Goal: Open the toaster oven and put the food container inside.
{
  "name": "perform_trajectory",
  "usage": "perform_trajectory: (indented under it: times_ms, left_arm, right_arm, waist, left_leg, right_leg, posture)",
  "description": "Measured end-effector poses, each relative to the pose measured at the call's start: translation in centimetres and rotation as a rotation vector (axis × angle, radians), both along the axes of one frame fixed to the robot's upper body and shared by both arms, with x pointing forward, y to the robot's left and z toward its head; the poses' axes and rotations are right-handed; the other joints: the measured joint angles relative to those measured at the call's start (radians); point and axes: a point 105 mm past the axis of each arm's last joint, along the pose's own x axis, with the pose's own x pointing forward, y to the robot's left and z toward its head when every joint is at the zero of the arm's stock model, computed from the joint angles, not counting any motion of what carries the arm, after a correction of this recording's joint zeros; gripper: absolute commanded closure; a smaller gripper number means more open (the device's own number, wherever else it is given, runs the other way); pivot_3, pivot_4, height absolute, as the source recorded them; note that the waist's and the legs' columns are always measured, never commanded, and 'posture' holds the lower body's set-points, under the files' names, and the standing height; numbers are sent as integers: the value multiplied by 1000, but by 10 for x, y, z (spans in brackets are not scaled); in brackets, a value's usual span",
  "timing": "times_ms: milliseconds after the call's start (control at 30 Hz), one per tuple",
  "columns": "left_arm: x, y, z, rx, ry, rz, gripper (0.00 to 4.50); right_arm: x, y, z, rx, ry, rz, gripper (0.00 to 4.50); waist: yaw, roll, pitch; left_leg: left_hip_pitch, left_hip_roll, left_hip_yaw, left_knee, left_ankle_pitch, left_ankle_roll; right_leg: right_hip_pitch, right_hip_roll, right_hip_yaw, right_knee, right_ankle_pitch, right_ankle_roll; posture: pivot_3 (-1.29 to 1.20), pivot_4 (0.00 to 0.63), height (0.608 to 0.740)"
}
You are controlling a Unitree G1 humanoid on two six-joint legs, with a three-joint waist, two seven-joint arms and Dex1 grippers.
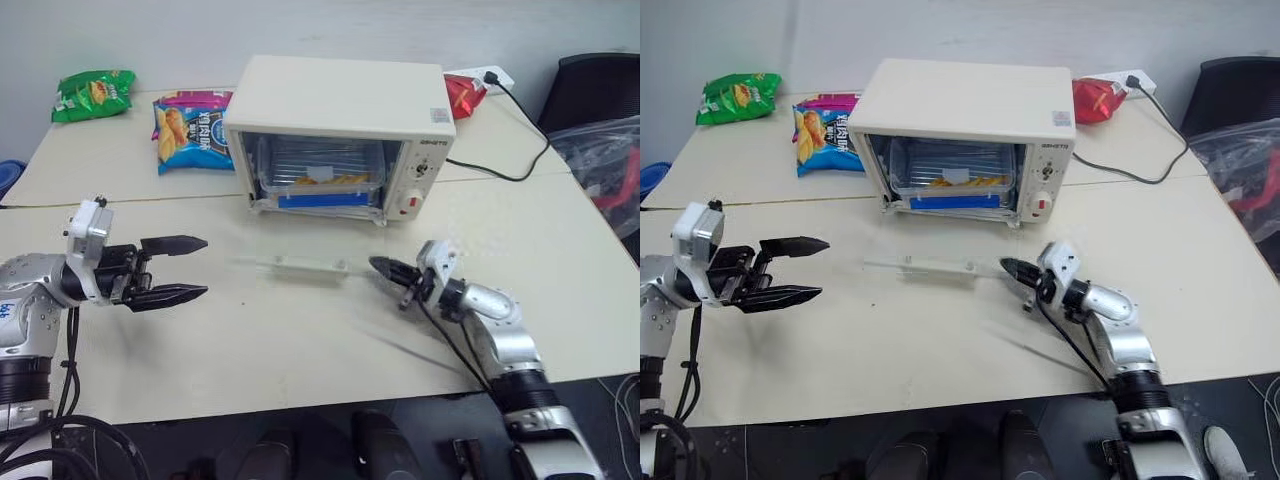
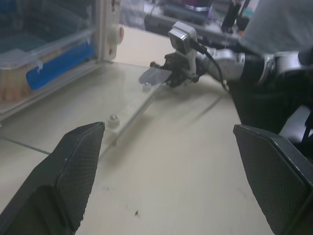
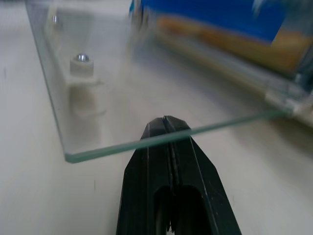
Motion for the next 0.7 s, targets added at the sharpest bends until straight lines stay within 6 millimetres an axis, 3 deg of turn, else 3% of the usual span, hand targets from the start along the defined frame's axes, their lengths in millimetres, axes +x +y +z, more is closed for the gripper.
perform_trajectory:
  times_ms: [100,200,267,333,400,533,700]
  left_arm:
    - [6,2,7,-56,-60,76,31]
    - [12,10,9,-99,-104,191,31]
    - [12,14,3,-85,-109,226,31]
    - [9,19,-8,-49,-105,247,6]
    - [7,22,-18,2,-105,263,0]
    - [2,36,-41,152,-88,322,0]
    - [-17,51,-69,351,-87,328,0]
  right_arm:
    - [0,4,28,119,-60,7,4500]
    - [5,-10,72,266,-139,-26,4500]
    - [4,-17,96,294,-188,-18,4500]
    - [0,-26,107,281,-204,-7,4325]
    - [-7,-30,104,207,-200,28,3935]
    - [-30,-38,70,-49,-149,146,2566]
    - [-60,-65,20,-257,-52,203,818]
  waist:
    - [0,0,0]
    - [0,0,0]
    - [0,0,0]
    - [-1,1,0]
    - [1,1,0]
    - [7,0,0]
    - [21,1,0]
  left_leg:
    - [-1,-1,-1,1,0,0]
    - [-1,-1,-1,1,0,0]
    - [0,-1,-1,0,0,0]
    - [0,-1,-1,0,0,0]
    - [0,-1,-1,-1,0,0]
    - [-1,-1,0,-1,0,1]
    - [0,-1,2,-1,-1,1]
  right_leg:
    - [0,-1,-1,0,0,0]
    - [0,-1,-3,-1,0,0]
    - [1,-1,-3,-1,0,0]
    - [0,-1,-3,-1,0,0]
    - [0,-2,-3,-2,0,0]
    - [1,-3,-2,-3,0,0]
    - [0,-2,0,-6,0,0]
  posture:
    - [0,150,740]
    - [0,150,740]
    - [0,150,740]
    - [0,150,740]
    - [0,150,740]
    - [0,150,740]
    - [0,150,740]
